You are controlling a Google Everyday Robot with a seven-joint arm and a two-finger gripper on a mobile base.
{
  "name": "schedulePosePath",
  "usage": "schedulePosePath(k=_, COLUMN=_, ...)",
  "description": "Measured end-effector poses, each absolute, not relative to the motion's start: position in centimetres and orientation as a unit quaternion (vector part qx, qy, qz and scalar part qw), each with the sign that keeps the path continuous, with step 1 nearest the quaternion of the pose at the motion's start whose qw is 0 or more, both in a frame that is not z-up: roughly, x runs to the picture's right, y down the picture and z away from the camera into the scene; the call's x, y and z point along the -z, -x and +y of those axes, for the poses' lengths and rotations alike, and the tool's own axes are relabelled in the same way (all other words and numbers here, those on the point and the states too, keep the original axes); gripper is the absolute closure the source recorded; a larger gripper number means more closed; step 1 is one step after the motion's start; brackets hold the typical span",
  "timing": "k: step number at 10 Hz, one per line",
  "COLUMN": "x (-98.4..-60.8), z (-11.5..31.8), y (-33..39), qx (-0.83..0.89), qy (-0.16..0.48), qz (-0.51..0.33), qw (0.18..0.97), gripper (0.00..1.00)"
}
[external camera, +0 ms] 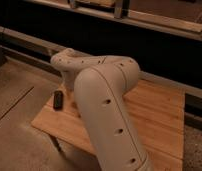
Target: Push the eraser across the table
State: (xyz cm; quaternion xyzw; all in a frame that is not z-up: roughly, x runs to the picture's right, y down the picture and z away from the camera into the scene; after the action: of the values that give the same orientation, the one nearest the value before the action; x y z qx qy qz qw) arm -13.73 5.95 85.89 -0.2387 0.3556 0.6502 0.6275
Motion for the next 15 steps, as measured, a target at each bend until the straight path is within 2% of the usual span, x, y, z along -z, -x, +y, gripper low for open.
schedulePosePath(k=12, x=-88.8, z=4.9, y=19.0, qx=-0.613, qy=0.266, qz=0.354, qw=0.655, gripper=0.35)
schedulePosePath(k=15, x=-88.6, z=2.9, y=20.8, qx=-0.605, qy=0.257, qz=0.344, qw=0.670, gripper=0.35)
